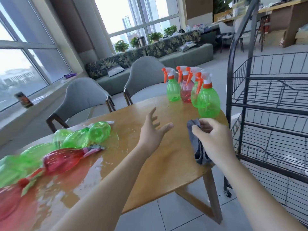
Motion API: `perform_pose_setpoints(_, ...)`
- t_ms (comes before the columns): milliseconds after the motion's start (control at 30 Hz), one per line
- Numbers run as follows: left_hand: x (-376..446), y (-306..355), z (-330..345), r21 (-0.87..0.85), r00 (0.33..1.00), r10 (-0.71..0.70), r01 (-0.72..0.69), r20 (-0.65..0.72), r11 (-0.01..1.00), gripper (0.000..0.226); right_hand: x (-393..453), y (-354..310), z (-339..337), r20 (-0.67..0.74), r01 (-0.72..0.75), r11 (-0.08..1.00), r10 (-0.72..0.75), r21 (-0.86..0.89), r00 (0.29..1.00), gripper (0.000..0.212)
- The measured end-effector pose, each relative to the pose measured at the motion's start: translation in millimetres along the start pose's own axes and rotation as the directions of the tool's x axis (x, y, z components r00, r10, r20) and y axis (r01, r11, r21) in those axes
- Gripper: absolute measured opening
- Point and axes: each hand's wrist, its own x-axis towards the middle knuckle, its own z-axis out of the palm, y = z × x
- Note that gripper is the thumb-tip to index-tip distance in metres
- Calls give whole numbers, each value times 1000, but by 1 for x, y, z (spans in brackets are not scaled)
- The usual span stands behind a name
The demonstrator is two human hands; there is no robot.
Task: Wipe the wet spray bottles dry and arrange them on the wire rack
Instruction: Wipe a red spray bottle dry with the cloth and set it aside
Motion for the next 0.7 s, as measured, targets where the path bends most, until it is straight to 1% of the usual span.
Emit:
perform_pose_setpoints(67,-22,-12,-35,4,998,-15,16,-68,1000,96,-11,-11,22,86,3,1000,-4,9,996,12)
perform_pose_setpoints(133,-42,-24,-70,44,989,-14,20,-149,999,89,-22,-21,44,151,10,1000,-12,17,988,12)
perform_pose_setpoints(267,-65,-52,-139,242,961,-4,74,-276,967,79,-43,-36,92,285,25,999,-32,29,958,13)
perform_pose_setpoints(367,-67,-69,-184,363,952,-21,138,-307,922,78,-54,-47,123,367,49,999,-51,15,929,14)
perform_pose_setpoints(433,-65,-78,-214,455,954,-18,159,-299,876,75,-59,-50,143,395,61,998,-60,10,917,14)
perform_pose_setpoints(533,-63,-86,-260,637,966,8,164,-258,753,72,-64,-51,169,411,77,997,-74,9,909,13)
perform_pose_setpoints(633,-61,-91,-301,768,985,-60,163,-161,619,75,-72,-53,187,455,75,997,-73,15,887,9)
perform_pose_setpoints(667,-60,-90,-311,784,989,-102,148,-108,603,77,-74,-53,191,466,75,997,-82,34,881,9)
perform_pose_setpoints(700,-60,-87,-319,784,988,-148,122,-39,609,80,-76,-54,195,474,70,997,-78,36,877,9)
